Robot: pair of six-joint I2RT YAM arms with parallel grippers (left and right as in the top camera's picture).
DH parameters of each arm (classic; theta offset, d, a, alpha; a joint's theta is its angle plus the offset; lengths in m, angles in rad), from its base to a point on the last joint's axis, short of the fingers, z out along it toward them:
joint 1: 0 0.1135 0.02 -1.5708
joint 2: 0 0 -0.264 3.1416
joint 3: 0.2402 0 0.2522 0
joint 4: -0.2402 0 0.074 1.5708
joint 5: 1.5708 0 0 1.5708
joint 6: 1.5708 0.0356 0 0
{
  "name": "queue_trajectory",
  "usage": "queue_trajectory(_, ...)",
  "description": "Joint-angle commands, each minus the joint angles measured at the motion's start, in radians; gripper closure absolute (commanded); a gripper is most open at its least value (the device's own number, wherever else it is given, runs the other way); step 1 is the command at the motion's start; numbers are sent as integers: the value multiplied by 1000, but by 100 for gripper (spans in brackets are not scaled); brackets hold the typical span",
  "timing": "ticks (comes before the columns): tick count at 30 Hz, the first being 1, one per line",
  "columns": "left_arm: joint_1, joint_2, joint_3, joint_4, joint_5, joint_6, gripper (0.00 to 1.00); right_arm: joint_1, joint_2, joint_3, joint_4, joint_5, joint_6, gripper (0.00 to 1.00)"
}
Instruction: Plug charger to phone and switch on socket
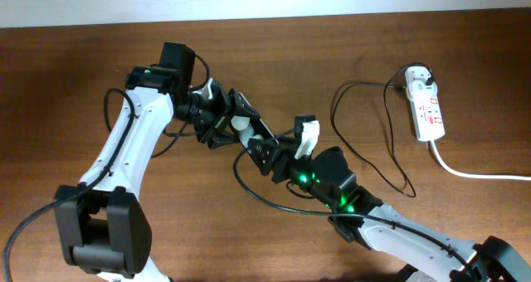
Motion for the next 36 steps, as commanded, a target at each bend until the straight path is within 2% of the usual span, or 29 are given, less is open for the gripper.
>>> queue_trajectory(1,-2,-34,10,2,34,-2,28,5,8,26,8,-14,45,49)
queue_trajectory(4,-2,-34,10,1,34,-2,28,6,8,26,0,-56,107,55)
queue_trajectory(13,-2,-34,10,1,34,-2,27,5,8,26,-3,-60,117,89)
queue_trajectory(16,-2,-34,10,-3,33,-2,20,5,8,26,-2,-60,117,96)
queue_trajectory(17,-2,-34,10,-2,29,-2,7,5,8,26,-3,-60,117,96)
queue_trajectory(18,0,-34,10,-2,29,-2,1,5,8,26,-3,-60,117,96)
queue_trajectory(20,40,-51,18,1,30,6,1,4,5,26,-3,-60,118,96)
queue_trajectory(22,121,-158,48,-3,30,77,1,4,-7,26,-7,-64,156,96)
queue_trajectory(24,191,-331,57,-34,13,222,1,-1,-21,26,-7,-66,209,96)
queue_trajectory(25,230,-484,57,-98,-110,309,1,-16,-23,26,-6,-81,299,96)
queue_trajectory(27,251,-679,57,-190,-328,386,1,-31,-23,26,-6,-130,386,96)
queue_trajectory(29,251,-856,57,-276,-506,385,1,-31,-23,25,-7,-146,433,96)
queue_trajectory(31,251,-998,51,-307,-521,384,0,-31,-23,25,-5,-176,518,96)
queue_trajectory(32,251,-1110,29,-307,-540,383,1,-31,-23,25,-5,-204,537,96)
queue_trajectory(33,251,-1147,12,-309,-572,364,1,-31,-23,25,-2,-227,536,96)
queue_trajectory(34,251,-1212,-38,-311,-635,293,1,-31,-23,25,-3,-259,536,96)
queue_trajectory(36,250,-1285,-192,-278,-652,124,1,-50,-23,25,-3,-354,571,96)
